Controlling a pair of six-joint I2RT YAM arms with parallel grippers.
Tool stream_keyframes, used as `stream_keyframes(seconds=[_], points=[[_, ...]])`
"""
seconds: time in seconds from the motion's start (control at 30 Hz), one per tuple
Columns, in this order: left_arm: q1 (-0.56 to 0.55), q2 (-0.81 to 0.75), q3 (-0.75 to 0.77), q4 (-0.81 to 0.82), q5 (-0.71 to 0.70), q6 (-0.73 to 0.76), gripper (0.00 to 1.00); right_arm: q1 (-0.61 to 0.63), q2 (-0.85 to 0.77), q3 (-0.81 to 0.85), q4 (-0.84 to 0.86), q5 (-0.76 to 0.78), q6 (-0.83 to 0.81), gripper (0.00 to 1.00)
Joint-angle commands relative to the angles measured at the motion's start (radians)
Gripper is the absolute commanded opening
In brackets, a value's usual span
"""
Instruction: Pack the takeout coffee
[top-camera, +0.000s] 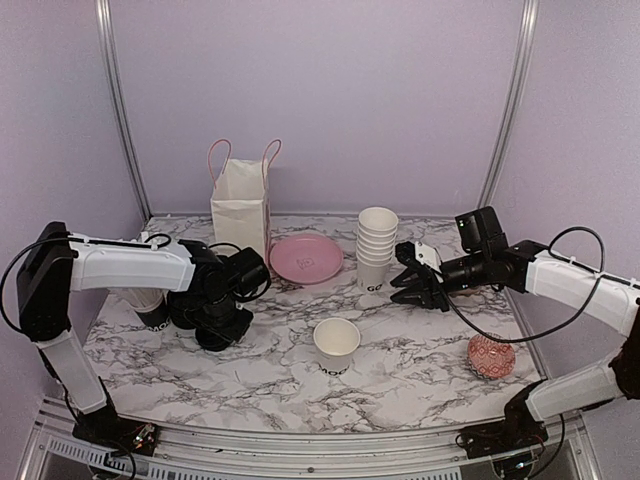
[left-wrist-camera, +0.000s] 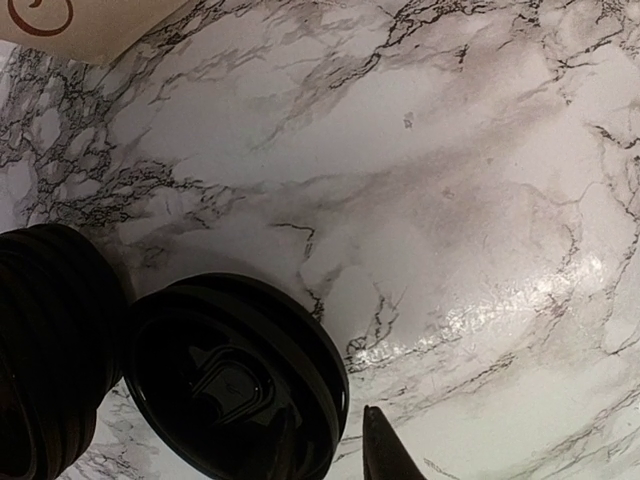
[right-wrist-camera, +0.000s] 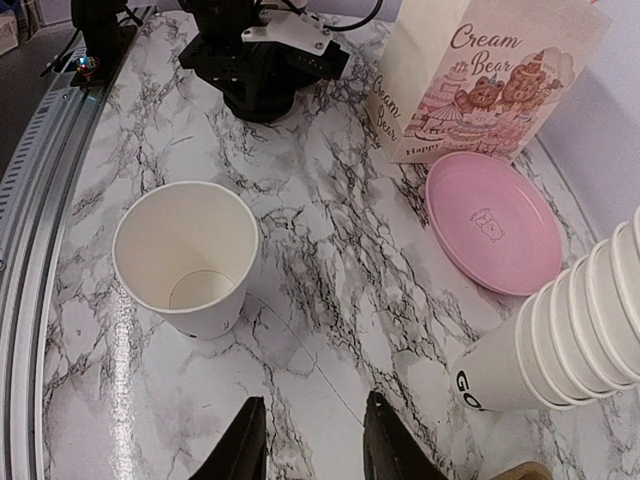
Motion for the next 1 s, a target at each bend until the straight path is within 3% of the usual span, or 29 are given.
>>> stream_keyframes(seconds=[0.0, 0.4, 0.57, 0.97], points=[[-0.003, 0.013, 0.025, -0.042, -0.016, -0.005, 0.23, -0.005, -0.025, -0.003, 0.014, -0.01, -0.008, 0.32], [-0.004, 0.025, 0.028, -0.05, -0.034, 0.0, 0.16, -0.005, -0.033, -0.004, 0.014, -0.011, -0.007, 0.32], [-0.003, 0.035, 0.028, -0.05, -0.045, 0.005, 0.2, -0.005, -0.031, -0.002, 0.012, -0.017, -0.005, 0.32], [-0.003, -0.007, 0.065, -0.097, -0.063, 0.004, 0.07, -0.015, -0.047, 0.004, 0.005, -0.03, 0.001, 0.32]])
